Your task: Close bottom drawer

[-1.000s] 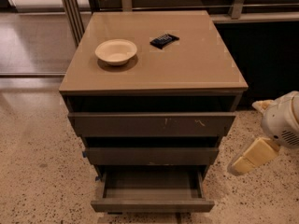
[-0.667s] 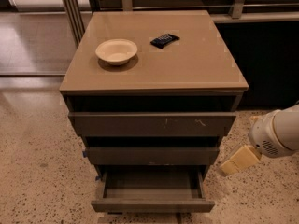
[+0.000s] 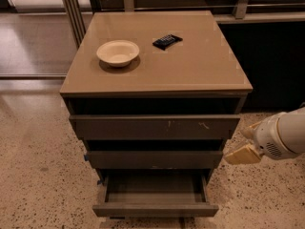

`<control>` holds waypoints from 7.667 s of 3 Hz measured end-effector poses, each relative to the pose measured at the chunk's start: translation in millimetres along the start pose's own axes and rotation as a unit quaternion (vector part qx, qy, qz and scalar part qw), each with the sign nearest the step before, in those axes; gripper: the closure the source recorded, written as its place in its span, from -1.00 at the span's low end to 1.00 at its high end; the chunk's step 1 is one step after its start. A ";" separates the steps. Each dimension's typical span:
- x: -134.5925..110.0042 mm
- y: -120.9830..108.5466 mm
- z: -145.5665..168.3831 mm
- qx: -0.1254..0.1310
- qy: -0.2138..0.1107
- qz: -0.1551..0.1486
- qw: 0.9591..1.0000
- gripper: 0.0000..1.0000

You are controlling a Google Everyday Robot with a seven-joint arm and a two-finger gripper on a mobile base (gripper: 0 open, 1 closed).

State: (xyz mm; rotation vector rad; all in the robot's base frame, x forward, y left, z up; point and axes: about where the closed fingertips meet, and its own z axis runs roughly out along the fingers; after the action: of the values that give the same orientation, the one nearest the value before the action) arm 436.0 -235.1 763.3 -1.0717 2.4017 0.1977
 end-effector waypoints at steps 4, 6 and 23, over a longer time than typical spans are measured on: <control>46.5 39.6 63.1 -0.024 -0.068 0.088 0.994 1.00; 85.3 61.5 169.4 -0.032 -0.178 0.205 0.962 1.00; 269.6 18.5 483.2 -0.030 -0.042 0.404 0.913 1.00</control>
Offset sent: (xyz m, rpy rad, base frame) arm 0.0000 0.0000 0.0000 0.0000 0.0000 0.0000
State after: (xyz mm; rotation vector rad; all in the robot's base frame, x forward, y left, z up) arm 454.9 -243.2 210.1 -0.0221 2.6269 0.5798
